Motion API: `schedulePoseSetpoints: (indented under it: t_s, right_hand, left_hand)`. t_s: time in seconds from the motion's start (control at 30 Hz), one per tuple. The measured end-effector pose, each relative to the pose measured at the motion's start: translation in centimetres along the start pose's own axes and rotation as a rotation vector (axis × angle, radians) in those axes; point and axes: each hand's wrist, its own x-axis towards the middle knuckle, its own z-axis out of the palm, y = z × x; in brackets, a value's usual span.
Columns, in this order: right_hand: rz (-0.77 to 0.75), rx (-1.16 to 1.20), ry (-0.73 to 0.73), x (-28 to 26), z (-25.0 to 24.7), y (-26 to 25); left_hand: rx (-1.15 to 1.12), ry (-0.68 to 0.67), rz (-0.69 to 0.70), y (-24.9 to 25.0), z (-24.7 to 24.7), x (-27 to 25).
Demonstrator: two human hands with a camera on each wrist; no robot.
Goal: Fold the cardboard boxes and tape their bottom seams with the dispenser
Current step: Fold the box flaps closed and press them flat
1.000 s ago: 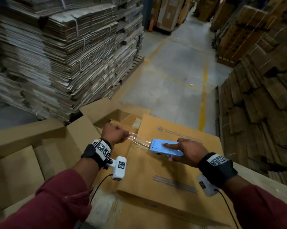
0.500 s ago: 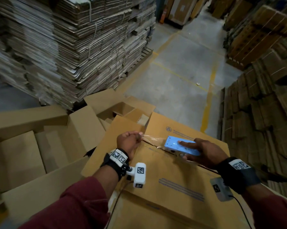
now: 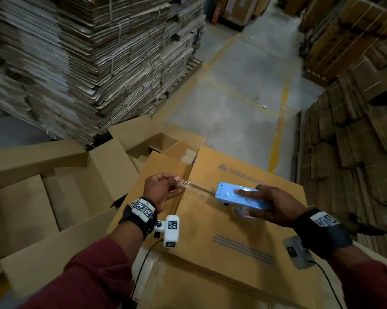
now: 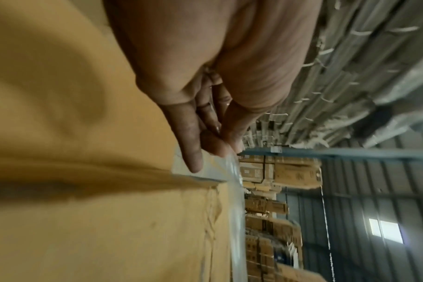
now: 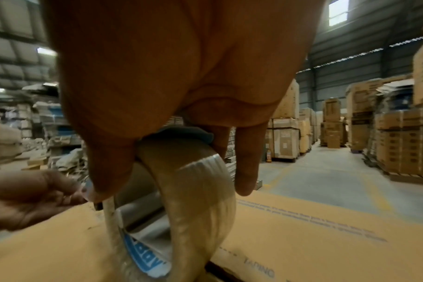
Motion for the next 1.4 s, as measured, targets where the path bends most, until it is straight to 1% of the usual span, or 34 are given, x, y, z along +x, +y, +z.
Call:
schedulePoseSetpoints:
  t_s: [0.2,0.4,0.57,0.67,0.8,0.9,1.1,1.23,1.3,1.4]
  right_hand:
    - [0.100,-0.219,-0.079,2.7,0.7,-1.9]
    - [0.148,-0.281,-0.041,3.2,1.6,-2.1]
    - [0.160,-0.314,-0.075,3.3,1.4,-2.9]
    - [0.160,-0.326,-0.091,3.4,1.3,-2.8]
    - [0.166,-0.311,-0.107,3.3,1.4,-2.7]
    - [0.171,-0.352,-0.128,4.0,1.5,-3.2]
    - [0.163,-0.381,-0.182,5.5,1.7,-3.9]
    - [0.153,-0.350,-0.183,5.7,1.7,-3.8]
    - [0.154,-0.337,-0.185,5.7,1.8,-3.7]
    - [0.168,-0.325,-0.194,5.9,1.7,-3.9]
  left_hand:
    - [0.153,-0.019,0.110,1.2,-1.0,0.6]
    - [0.270,-0.059,0.199,2.1,-0.7,1.9]
    - [0.389,-0.045,0.179,0.8,-1.3,3.5]
    - [0.461,-0.008,0.198,-0.1,-1.7,4.3]
    - [0.499,0.034,0.195,-1.3,-1.6,4.9]
    - [0.465,0.020,0.122,-2.3,-1.4,5.3]
    - [0.436,-0.099,-0.119,-2.3,-0.5,5.6]
    - [0.413,-0.109,-0.251,-1.7,-0.6,5.9]
    - [0.455,-0.104,-0.277,-1.5,-0.7,5.9]
    - [0.643,-0.078,-0.237,-1.0,-0.9,6.2]
